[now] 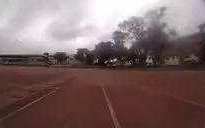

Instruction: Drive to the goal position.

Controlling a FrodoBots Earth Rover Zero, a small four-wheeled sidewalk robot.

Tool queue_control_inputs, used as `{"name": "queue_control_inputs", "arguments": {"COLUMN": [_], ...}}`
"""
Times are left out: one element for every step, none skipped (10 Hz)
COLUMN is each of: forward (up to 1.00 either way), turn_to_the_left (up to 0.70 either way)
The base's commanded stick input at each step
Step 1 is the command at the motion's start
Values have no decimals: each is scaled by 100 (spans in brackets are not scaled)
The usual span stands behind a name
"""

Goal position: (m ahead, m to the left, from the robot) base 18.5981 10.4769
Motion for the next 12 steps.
{"name": "queue_control_inputs", "arguments": {"forward": [70,70,70,70,70,70,70,70,70,70,70,70], "turn_to_the_left": [0,0,0,0,18,12,0,0,6,12,9,13]}}
